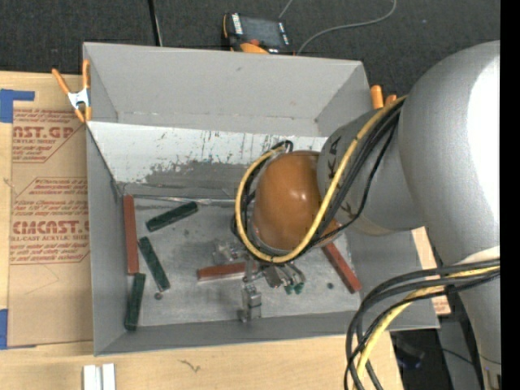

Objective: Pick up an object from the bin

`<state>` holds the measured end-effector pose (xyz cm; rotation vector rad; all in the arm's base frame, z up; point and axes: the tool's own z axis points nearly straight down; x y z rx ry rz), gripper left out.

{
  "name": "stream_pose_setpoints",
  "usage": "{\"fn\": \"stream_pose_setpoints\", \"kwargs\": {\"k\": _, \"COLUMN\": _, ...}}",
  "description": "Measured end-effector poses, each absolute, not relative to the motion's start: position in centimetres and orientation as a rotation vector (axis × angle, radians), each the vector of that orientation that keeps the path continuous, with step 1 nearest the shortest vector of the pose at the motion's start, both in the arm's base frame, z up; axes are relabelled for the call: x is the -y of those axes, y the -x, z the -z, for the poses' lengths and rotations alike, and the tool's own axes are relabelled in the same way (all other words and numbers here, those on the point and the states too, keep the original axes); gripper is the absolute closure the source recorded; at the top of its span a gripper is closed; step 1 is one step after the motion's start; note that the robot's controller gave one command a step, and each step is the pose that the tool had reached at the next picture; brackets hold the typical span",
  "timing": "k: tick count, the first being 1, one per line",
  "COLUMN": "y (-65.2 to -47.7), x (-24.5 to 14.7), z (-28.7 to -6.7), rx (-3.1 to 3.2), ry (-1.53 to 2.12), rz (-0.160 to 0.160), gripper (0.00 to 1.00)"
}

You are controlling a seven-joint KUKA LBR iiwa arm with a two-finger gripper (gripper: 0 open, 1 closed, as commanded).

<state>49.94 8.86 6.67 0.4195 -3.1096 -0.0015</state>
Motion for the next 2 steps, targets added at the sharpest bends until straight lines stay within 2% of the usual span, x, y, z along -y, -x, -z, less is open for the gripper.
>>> {"fn": "stream_pose_setpoints", "kwargs": {"k": 1, "y": -50.1, "x": -8.8, "z": -6.9, "rx": 3.114, "ry": -0.417, "rz": 0.002, "gripper": 1.00}}
{"fn": "stream_pose_setpoints", "kwargs": {"k": 2, "y": -52.1, "x": -8.4, "z": -22.8, "rx": 3.123, "ry": -0.425, "rz": 0.000, "gripper": 1.00}}
